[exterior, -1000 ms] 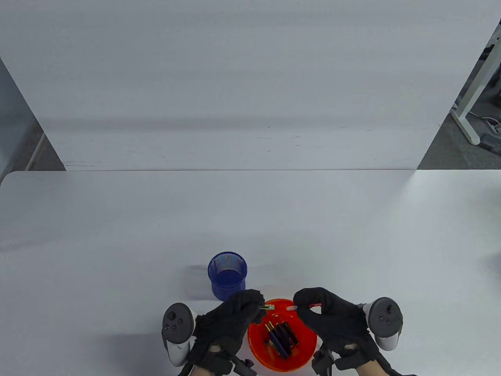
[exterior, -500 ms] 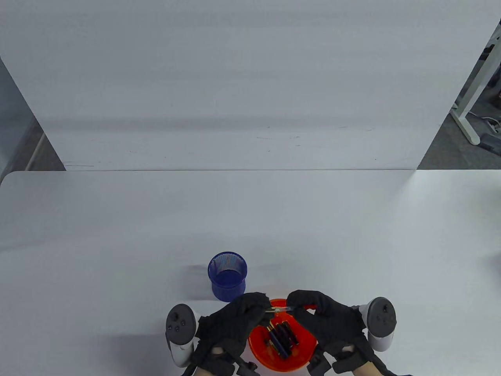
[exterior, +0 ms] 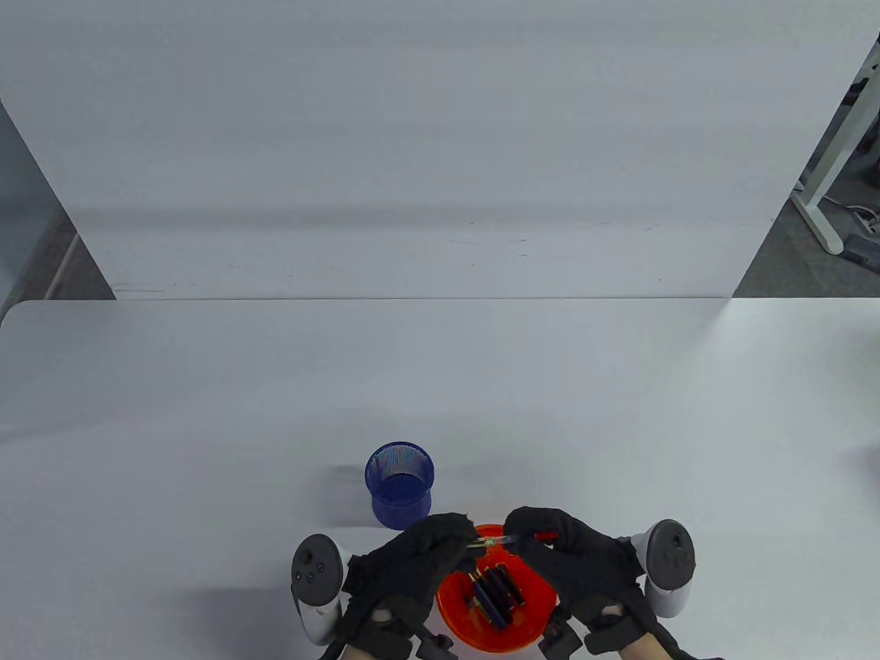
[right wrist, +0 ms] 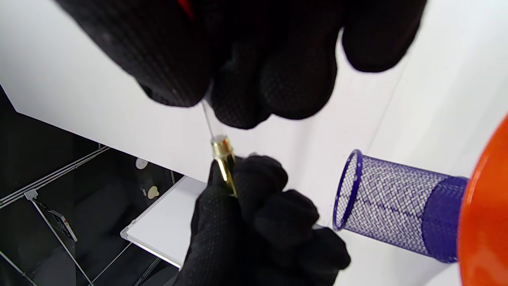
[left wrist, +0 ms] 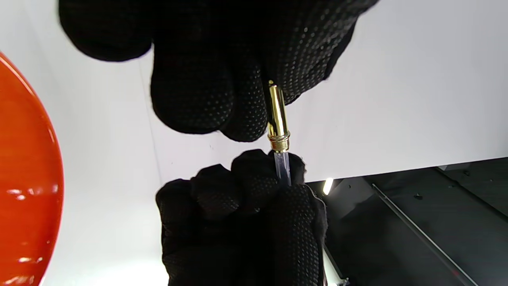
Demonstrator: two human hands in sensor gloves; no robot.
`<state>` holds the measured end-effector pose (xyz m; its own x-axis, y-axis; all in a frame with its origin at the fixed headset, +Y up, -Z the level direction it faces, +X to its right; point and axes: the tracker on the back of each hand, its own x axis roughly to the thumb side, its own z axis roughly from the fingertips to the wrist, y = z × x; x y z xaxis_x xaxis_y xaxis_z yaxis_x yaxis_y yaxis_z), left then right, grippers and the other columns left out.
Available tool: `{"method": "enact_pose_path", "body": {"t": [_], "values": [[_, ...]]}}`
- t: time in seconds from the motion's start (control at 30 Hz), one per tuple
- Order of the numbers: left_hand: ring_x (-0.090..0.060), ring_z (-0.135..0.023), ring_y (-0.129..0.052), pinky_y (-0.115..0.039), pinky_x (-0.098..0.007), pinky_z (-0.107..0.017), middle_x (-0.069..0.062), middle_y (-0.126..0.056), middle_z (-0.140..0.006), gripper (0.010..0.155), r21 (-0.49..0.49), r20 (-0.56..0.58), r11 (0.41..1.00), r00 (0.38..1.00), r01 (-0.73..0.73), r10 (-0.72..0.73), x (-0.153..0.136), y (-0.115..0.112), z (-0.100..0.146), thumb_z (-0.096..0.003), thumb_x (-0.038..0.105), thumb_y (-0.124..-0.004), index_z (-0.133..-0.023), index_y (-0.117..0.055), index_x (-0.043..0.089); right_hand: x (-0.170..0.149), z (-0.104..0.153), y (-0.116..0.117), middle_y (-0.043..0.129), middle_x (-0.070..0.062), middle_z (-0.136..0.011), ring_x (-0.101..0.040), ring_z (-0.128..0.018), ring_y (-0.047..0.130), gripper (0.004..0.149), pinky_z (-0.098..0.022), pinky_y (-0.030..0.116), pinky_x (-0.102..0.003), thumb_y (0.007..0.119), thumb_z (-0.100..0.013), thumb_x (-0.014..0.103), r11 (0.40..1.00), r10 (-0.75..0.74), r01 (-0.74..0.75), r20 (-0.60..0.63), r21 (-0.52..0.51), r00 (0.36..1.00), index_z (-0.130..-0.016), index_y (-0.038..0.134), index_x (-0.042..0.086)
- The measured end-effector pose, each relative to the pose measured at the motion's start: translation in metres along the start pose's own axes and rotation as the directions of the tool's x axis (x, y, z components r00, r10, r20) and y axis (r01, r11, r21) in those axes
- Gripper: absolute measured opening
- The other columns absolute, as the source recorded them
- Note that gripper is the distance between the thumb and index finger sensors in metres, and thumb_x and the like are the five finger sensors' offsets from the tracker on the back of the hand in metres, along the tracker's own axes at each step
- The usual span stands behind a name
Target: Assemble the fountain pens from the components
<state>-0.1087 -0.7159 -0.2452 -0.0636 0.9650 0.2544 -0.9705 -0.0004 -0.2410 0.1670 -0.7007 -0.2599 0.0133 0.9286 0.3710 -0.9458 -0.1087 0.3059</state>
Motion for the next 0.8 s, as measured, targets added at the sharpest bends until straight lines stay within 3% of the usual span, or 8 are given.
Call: {"method": "enact_pose_path", "body": {"t": [0.3, 0.8], "values": [[-0.040, -0.060, -0.104, -0.077, -0.063, -0.050, -0.021, -0.101, -0.079, 0.038, 0.012, 0.029, 0.998, 0.997, 0.066, -0.067, 0.0039, -0.0038, 0.0015, -0.0545, 0.017, -0.084, -0.091, -0.086, 0.008, 0.0007, 0.0014, 0.0038, 0.102, -0.015, -0.075, -0.038, -0.059, 0.097, 0.041, -0.058, 0.071, -0.063, 0.088, -0.050, 0.030, 1.000, 0.006, -0.006, 0.008, -0.009, 1.000, -0.086, 0.086, 0.010], [-0.040, -0.060, -0.103, -0.076, -0.064, -0.051, -0.021, -0.100, -0.080, 0.038, -0.017, 0.016, 0.999, 0.999, 0.029, -0.028, 0.0003, -0.0027, -0.0008, -0.0551, 0.018, -0.083, -0.092, -0.086, 0.010, -0.0044, 0.0007, 0.0092, 0.103, -0.014, -0.075, -0.037, -0.058, 0.097, 0.042, -0.058, 0.072, -0.062, 0.090, -0.050, 0.032, 0.999, -0.038, 0.037, -0.049, -0.005, 0.998, -0.086, 0.088, 0.011]]}}
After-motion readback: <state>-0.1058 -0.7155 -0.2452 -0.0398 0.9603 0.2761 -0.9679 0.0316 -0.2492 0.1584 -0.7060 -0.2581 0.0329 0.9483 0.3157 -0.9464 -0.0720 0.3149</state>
